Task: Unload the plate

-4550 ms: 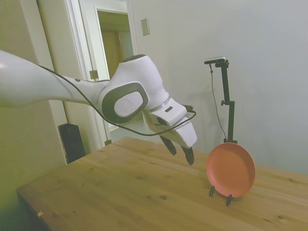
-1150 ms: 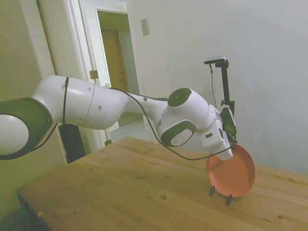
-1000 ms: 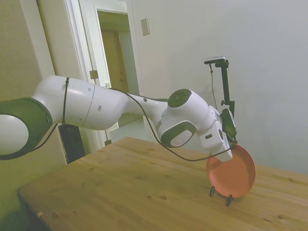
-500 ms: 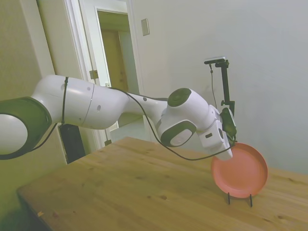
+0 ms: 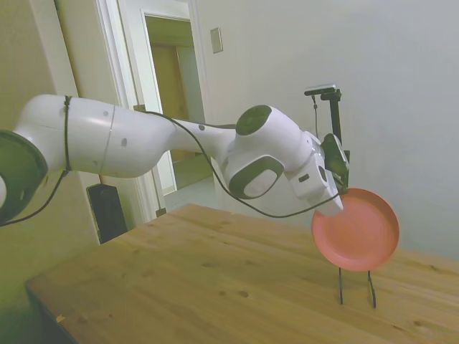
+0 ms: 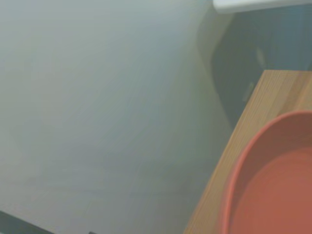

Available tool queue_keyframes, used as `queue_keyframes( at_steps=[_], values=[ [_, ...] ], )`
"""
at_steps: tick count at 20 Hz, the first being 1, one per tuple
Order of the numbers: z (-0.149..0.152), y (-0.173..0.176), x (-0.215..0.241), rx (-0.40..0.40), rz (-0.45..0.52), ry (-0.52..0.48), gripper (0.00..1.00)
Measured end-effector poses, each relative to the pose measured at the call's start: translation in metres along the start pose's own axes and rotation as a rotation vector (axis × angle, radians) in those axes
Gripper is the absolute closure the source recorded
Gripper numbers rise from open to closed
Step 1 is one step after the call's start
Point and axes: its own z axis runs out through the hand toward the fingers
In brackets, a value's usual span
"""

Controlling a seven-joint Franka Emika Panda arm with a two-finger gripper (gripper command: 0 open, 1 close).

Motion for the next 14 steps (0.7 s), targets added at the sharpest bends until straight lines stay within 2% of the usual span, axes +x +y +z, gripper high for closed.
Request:
queue_keyframes(
  at_steps=[5, 8, 11, 14],
  values=[
    [-0.065, -0.006, -0.044, -0.029, -0.068, -0.038, 1.00],
    [-0.086, 0.003, -0.084, -0.129, -0.111, -0.051, 1.00],
    [-0.077, 0.024, -0.124, -0.279, -0.145, -0.042, 1.00],
    [-0.041, 0.057, -0.144, -0.416, -0.182, 0.006, 1.00]
  ],
)
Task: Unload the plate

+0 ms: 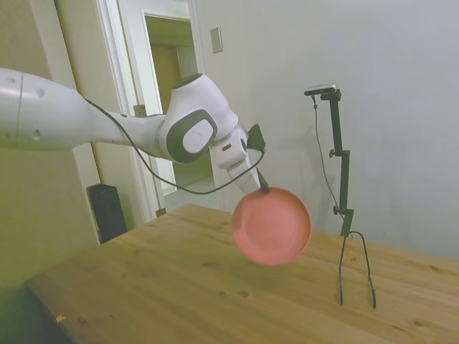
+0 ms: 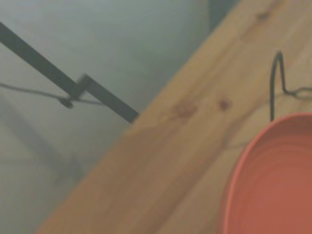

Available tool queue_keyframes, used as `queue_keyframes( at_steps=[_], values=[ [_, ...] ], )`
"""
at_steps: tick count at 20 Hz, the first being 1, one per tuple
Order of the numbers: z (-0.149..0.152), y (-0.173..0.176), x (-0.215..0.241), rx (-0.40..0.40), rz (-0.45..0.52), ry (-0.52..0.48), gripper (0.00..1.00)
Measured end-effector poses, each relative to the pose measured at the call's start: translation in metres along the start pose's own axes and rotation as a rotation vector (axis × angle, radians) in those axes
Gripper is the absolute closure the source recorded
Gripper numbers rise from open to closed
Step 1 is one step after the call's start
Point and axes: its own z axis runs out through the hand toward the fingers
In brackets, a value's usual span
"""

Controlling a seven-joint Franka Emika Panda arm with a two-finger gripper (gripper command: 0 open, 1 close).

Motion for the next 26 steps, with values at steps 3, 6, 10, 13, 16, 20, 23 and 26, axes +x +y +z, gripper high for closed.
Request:
queue_keyframes(
  at_steps=[3, 6, 10, 13, 16, 20, 23, 26],
  values=[
    [0.057, 0.013, -0.005, -0.087, -0.014, 0.048, 1.00],
    [0.099, 0.025, -0.005, -0.139, -0.020, 0.074, 1.00],
    [0.131, 0.035, 0.001, -0.172, -0.020, 0.090, 1.00],
    [0.144, 0.041, 0.004, -0.188, -0.018, 0.097, 0.00],
    [0.148, 0.041, 0.007, -0.179, -0.016, 0.100, 0.00],
    [0.150, 0.042, 0.009, -0.176, -0.015, 0.102, 0.00],
    [0.149, 0.041, 0.009, -0.169, -0.015, 0.099, 0.00],
    [0.144, 0.039, 0.007, -0.157, -0.016, 0.094, 0.00]
  ],
)
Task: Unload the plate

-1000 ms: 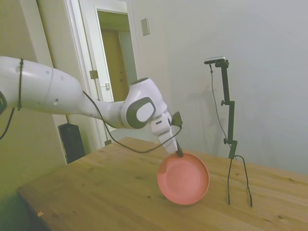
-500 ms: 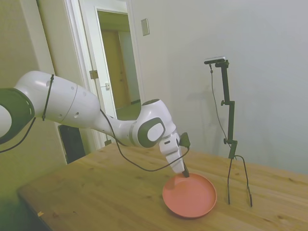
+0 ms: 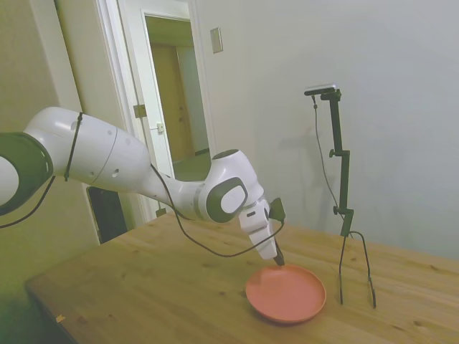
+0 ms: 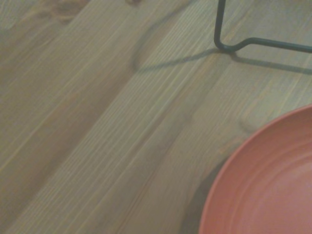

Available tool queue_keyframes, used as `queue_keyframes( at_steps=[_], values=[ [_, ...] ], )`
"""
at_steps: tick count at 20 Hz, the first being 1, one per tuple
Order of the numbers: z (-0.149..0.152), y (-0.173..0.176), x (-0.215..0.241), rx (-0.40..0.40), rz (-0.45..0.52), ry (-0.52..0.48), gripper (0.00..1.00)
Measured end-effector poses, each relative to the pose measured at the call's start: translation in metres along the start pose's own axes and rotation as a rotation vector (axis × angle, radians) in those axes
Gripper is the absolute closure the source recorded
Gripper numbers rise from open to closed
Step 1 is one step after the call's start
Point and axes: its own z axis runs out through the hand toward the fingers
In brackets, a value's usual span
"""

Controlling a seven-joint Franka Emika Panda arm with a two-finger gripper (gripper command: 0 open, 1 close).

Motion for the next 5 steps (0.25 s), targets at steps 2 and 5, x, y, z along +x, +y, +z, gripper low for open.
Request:
queue_keyframes(
  at_steps=[2, 5],
  values=[
    [-0.014, -0.002, -0.002, 0.020, -0.006, -0.018, 0.00],
    [-0.060, -0.001, -0.005, 0.063, -0.019, -0.061, 0.00]
  ],
)
